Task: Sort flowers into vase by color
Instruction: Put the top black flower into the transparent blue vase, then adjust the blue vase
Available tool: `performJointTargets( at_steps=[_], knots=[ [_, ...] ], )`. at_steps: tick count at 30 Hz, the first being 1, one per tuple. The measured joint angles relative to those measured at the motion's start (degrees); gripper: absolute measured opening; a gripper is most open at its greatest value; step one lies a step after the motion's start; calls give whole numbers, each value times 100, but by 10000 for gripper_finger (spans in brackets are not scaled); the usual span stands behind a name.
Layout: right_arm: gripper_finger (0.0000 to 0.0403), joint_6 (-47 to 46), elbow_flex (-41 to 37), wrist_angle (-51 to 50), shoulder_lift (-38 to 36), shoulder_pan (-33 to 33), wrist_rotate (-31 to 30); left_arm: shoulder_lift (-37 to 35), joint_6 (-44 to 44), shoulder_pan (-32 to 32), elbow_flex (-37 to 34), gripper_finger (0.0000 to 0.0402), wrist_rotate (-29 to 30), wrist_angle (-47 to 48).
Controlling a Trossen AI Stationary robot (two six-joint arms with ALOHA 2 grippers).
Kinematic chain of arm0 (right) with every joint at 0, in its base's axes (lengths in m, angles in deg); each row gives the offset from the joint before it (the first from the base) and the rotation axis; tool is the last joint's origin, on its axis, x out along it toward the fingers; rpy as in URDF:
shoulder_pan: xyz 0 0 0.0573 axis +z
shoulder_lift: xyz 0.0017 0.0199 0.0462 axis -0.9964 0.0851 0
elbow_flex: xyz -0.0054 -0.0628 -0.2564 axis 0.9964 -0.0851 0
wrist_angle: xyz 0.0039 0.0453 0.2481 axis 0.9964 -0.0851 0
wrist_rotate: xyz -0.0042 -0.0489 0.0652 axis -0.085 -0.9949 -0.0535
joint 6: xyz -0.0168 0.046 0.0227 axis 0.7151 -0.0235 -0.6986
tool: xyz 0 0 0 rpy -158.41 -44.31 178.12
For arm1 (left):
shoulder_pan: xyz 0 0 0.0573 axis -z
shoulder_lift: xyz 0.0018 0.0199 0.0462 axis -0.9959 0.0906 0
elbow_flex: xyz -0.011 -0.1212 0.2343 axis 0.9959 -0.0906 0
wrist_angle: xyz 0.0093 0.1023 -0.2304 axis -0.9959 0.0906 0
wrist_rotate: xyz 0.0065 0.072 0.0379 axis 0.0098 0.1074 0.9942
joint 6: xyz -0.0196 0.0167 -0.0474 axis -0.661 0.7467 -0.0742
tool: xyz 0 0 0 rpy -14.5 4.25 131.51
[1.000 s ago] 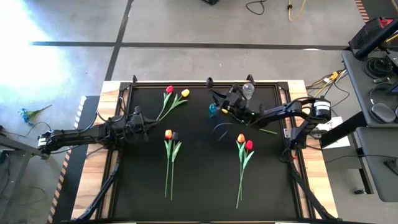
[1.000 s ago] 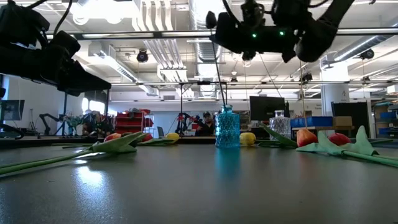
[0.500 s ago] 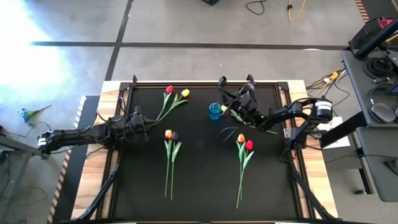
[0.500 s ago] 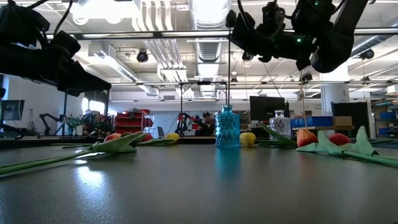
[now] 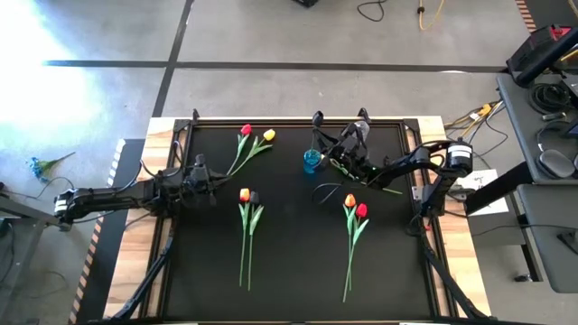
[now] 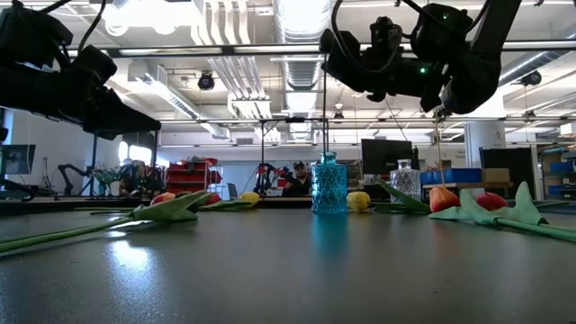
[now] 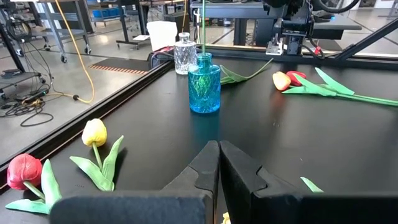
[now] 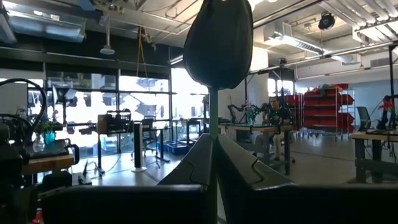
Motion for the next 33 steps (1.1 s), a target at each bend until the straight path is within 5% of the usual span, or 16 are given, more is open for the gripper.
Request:
performJointTargets(
  at_steps=[6,20,33],
  knots=[
    [27,20,32,-42,3,-2,-14,9,-2,-2,-1,0,1,-3],
    [143,330,32,-44,3,0,-220,20,-1,-2,-1,0,1,-2],
    [144,389,30,-518,-197,27,-215,20,0,0,0,0,1,-2]
  ],
)
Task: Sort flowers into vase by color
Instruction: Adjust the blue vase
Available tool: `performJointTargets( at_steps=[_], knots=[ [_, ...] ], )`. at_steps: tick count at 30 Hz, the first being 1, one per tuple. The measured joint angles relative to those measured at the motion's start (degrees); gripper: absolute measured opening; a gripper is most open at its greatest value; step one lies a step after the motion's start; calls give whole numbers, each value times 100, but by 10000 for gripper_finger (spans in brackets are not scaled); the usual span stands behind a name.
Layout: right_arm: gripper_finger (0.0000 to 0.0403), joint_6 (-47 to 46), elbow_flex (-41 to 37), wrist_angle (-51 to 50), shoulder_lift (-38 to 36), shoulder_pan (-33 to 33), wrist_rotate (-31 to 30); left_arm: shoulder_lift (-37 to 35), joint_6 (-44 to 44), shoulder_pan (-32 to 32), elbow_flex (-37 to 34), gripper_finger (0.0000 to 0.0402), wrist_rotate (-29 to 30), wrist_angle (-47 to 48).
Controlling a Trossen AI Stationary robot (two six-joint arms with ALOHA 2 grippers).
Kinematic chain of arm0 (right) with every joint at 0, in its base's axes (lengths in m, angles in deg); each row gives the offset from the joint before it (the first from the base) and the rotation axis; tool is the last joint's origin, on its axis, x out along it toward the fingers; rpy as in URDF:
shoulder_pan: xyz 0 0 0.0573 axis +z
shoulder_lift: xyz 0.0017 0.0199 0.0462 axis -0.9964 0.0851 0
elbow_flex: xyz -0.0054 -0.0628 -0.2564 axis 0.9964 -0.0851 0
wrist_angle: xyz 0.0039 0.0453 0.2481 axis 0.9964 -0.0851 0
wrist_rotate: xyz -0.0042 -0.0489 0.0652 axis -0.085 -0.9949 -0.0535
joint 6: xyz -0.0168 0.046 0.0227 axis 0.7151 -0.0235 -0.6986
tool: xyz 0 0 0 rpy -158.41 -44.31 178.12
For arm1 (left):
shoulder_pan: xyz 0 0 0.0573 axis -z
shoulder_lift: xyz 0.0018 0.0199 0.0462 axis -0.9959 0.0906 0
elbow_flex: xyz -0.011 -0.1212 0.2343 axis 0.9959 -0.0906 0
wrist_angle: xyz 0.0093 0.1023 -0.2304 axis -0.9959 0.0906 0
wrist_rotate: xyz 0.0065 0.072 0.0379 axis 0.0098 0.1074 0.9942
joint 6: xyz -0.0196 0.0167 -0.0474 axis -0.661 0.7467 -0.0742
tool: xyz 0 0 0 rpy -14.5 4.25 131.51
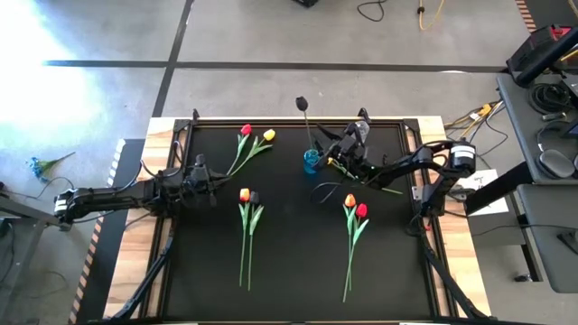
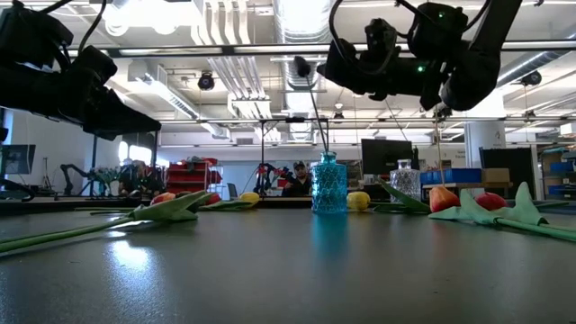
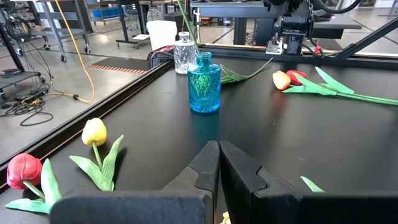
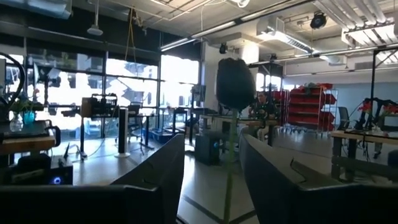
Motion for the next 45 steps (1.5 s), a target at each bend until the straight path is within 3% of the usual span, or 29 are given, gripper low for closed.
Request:
performJointTargets(
  at_steps=[5,10,17,22,25,28,30,33,35,39,45],
  knots=[
    [131,100,-4,-1070,-526,176,55,0,-1,-1,0,0,0,0],
    [106,125,-4,-3196,-1504,463,59,0,-1,-2,-2,0,0,0],
    [19,-316,-115,-5957,-2841,781,369,2,-3,-2,-2,0,0,-292],
    [13,-784,-561,-6290,-3245,779,857,-2,-732,-2,-2,0,0,-1597],
    [12,-937,-811,-6299,-3363,779,857,33,-607,-8,-1,0,4,-2271],
    [12,-1023,-950,-6329,-3373,775,825,136,-488,-15,39,0,69,-2184],
    [12,-1155,-1005,-6349,-3249,733,745,293,-668,-25,153,0,415,-1765],
    [12,-1406,-1045,-6365,-2833,618,700,589,-898,-49,273,0,1019,-1281],
    [12,-1505,-1045,-6281,-2486,540,700,804,-1044,-116,346,0,1051,-1228],
    [12,-1656,-1041,-5792,-1705,404,698,1229,-1497,-390,625,0,948,-889],
    [12,-1692,-623,-5555,-709,183,515,1766,-1401,-1256,925,0,-154,-420]
  ],
)
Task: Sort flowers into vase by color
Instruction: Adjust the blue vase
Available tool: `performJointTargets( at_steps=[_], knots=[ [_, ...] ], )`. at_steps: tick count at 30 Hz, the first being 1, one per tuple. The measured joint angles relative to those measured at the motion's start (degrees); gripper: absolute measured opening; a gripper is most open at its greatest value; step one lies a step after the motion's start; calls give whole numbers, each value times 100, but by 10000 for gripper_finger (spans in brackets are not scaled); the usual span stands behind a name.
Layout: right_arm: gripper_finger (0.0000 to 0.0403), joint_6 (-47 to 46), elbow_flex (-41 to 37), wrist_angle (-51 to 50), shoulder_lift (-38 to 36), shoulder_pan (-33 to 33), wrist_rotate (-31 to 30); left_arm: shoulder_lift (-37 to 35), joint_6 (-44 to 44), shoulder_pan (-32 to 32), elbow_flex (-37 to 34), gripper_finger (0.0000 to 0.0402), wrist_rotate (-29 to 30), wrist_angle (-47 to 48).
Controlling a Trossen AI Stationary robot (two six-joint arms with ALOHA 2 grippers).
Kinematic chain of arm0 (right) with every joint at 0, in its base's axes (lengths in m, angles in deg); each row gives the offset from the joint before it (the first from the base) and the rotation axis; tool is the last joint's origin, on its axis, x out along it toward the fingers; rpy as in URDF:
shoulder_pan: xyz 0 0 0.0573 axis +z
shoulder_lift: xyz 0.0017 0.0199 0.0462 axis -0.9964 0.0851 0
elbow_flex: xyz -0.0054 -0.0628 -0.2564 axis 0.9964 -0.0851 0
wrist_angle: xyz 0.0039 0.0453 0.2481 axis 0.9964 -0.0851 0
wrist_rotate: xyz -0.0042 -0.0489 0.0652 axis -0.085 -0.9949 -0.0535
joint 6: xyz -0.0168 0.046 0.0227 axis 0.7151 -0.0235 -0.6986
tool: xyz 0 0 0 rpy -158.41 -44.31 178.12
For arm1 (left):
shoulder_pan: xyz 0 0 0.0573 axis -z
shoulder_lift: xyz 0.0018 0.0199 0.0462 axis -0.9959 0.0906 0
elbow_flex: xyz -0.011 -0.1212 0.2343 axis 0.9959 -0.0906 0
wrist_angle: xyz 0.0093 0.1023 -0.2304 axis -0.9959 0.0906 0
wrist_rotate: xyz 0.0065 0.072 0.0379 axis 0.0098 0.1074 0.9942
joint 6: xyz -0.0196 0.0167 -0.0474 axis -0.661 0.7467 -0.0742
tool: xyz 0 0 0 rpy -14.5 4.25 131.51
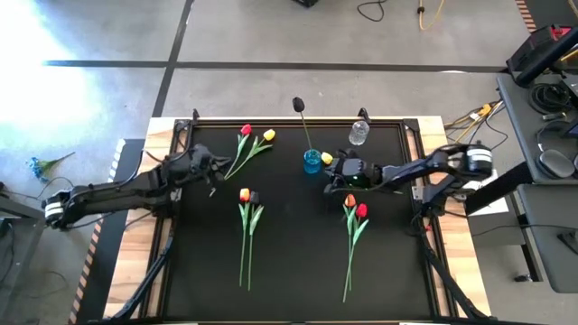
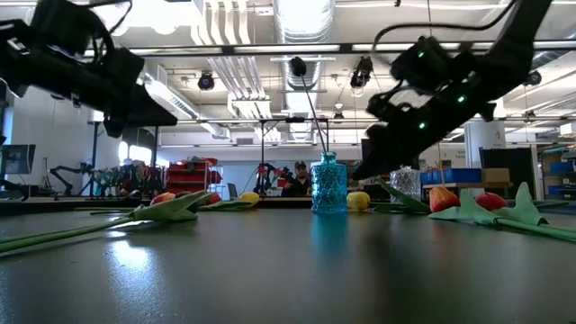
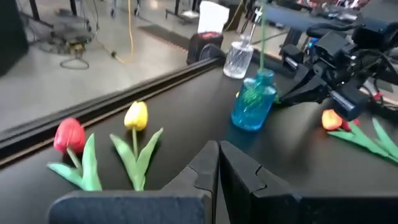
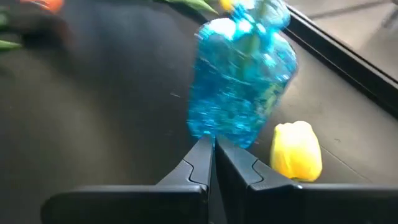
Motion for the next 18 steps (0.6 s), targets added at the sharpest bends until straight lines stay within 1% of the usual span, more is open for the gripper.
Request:
performJointTargets(
  at_steps=[3,6,10,12,18],
  knots=[
    [12,-4,229,-21,377,-117,-175,187,-18,-590,-18,0,-487,10],
    [12,-87,417,-58,666,-232,-209,336,-5,-1159,-30,0,-860,26],
    [12,-130,638,-84,978,-293,-217,498,39,-1731,-19,0,-1461,-115],
    [12,-128,752,-65,1114,-287,-209,577,28,-1903,-3,0,-1676,-127],
    [12,-202,1126,-83,1478,-292,-211,782,-88,-1987,-41,0,-1743,-135]
  ],
)
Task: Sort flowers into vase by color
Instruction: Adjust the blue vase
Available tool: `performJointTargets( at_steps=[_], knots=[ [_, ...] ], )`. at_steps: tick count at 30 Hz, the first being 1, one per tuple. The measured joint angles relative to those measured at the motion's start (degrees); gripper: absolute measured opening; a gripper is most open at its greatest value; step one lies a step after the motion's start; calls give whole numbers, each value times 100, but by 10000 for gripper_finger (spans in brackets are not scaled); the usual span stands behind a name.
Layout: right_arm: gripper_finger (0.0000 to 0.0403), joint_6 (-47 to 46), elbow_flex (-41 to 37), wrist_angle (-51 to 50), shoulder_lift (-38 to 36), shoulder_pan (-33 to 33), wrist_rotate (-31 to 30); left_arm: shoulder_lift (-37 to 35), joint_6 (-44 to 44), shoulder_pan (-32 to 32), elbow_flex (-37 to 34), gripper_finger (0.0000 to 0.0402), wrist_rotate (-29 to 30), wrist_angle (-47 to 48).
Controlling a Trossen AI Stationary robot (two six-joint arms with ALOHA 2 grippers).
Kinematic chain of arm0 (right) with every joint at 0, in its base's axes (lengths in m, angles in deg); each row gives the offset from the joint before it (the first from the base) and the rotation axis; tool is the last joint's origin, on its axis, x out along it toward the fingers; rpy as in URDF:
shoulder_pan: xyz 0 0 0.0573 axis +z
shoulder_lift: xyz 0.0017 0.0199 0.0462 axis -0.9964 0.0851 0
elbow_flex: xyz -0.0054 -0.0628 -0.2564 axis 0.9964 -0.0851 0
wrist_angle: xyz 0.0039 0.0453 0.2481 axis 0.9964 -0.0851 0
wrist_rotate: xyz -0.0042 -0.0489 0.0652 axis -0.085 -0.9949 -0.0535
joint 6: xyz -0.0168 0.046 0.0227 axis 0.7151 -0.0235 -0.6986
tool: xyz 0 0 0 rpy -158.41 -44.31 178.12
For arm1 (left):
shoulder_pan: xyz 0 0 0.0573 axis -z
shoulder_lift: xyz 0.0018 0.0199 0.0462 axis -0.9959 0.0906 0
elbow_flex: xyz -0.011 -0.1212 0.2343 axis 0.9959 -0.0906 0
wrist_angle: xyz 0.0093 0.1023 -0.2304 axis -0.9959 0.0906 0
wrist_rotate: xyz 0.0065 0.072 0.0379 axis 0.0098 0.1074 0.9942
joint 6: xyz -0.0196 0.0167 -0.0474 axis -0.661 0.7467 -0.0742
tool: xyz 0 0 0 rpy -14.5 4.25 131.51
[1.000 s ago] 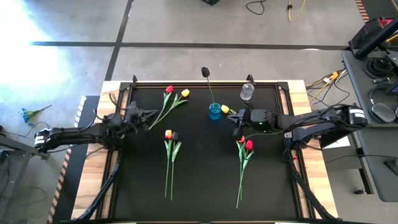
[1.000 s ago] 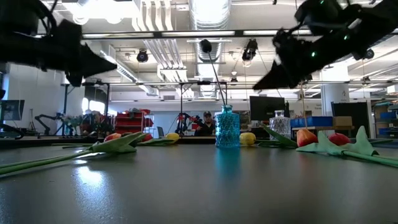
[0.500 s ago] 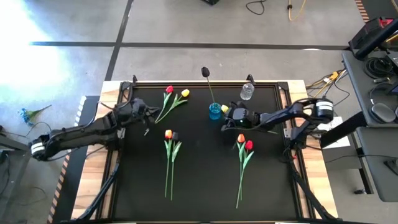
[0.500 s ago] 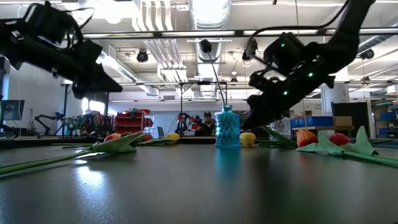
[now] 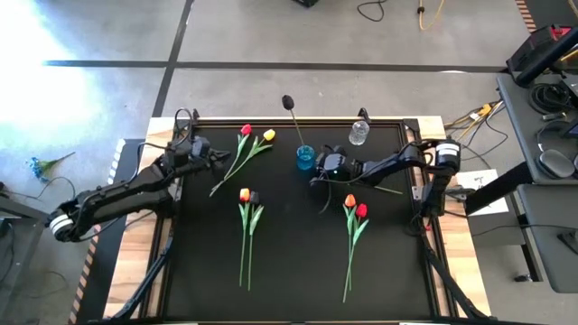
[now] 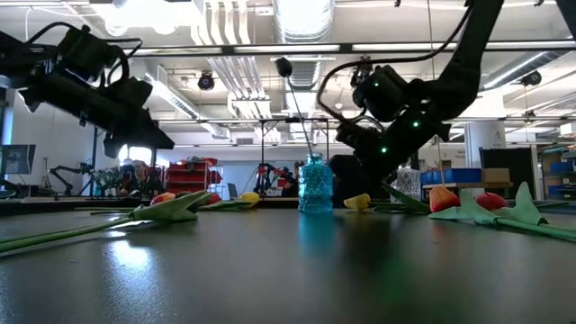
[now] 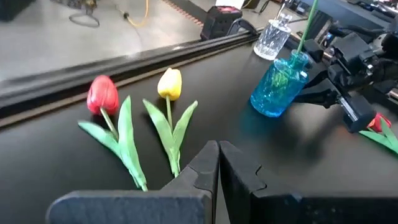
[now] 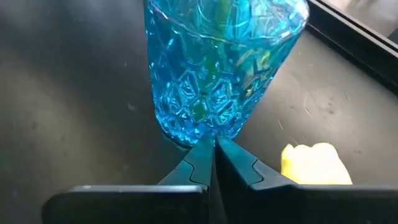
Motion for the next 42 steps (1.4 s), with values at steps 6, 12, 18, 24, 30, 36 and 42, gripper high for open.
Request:
performJointTargets(
  at_steps=[6,12,18,24,30,36,42],
  knots=[
    [12,108,450,1,498,-29,12,189,-129,39,-118,0,-15,294],
    [12,392,701,-3,736,-43,104,571,-74,37,-122,0,-26,458],
    [12,605,712,-88,492,-40,271,1283,-43,37,118,44,241,457],
    [12,701,695,-451,205,-29,271,2276,70,27,801,113,542,382],
    [12,779,656,-486,102,-27,265,3691,236,-44,1657,145,551,483],
    [12,764,638,-486,100,-27,254,4901,219,-344,2409,143,624,578],
    [12,762,605,-493,100,-27,252,5383,399,-412,2793,121,816,834]
  ],
)
